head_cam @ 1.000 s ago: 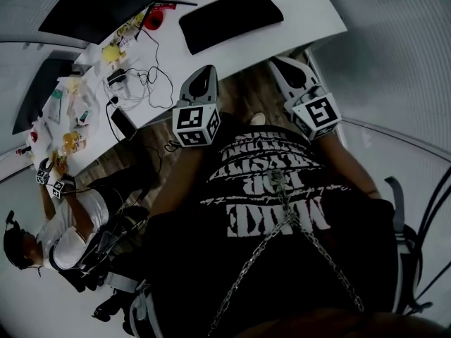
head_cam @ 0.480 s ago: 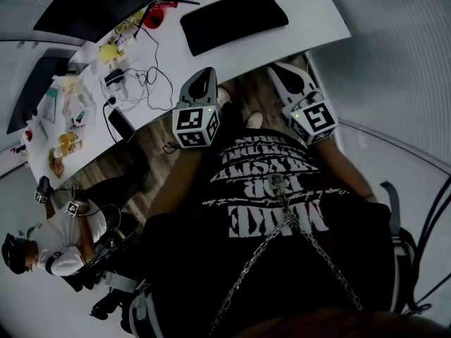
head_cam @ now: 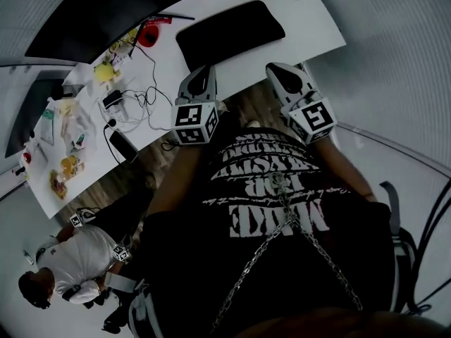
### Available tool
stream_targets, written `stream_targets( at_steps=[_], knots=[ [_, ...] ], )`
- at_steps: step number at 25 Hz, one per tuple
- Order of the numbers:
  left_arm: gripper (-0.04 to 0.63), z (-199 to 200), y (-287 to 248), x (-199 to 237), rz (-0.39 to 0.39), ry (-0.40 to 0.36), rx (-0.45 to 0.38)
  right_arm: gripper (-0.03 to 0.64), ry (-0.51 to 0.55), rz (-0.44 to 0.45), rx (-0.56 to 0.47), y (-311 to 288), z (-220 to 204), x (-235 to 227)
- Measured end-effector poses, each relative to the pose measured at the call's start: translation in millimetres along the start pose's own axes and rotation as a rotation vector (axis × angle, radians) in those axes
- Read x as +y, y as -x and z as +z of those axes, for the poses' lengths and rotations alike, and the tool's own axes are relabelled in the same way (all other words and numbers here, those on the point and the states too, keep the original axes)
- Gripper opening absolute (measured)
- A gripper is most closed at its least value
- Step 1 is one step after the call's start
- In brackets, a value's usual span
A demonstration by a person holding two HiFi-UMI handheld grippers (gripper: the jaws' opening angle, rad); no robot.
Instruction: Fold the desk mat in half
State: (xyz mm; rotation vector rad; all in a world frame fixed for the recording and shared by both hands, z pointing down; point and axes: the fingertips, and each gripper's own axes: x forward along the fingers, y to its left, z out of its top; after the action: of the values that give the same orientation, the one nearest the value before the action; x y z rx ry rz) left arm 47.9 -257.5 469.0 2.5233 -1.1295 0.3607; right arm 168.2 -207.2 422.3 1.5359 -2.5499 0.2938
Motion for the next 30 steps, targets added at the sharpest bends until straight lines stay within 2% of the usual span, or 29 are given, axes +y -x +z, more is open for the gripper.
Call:
stream_targets(
  at_steps=[9, 13, 20, 23, 26, 30],
  knots=[
    [0.008, 34.4, -37.1, 43.4, -0.090, -0.001, -0.009, 0.002, 0.026, -0.064, 0.011, -55.2, 29.7, -18.8],
    [0.008, 30.9, -57.2, 68.4, -0.126, 0.040, 0.028, 0.002, 0.027, -0.093, 0.028, -79.9, 33.1, -18.1],
    [0.008, 23.0, -79.0, 79.4, -0.191, 0.067, 0.077, 0.002, 0.014, -0.106, 0.115, -101.0, 19.4, -22.2],
    [0.008, 20.8, -89.6, 84.7, -0.190, 0.068, 0.104, 0.002, -0.011, -0.108, 0.129, -111.1, 20.3, -34.0],
    [0.008, 10.5, -105.3, 90.1, -0.178, 0.050, 0.134, 0.002, -0.002, -0.072, 0.144, -123.5, 15.2, -41.8],
    [0.008, -13.8, -121.0, 105.6, -0.108, 0.044, 0.203, 0.002, -0.023, -0.013, 0.195, -143.0, -3.5, -66.0]
  ],
)
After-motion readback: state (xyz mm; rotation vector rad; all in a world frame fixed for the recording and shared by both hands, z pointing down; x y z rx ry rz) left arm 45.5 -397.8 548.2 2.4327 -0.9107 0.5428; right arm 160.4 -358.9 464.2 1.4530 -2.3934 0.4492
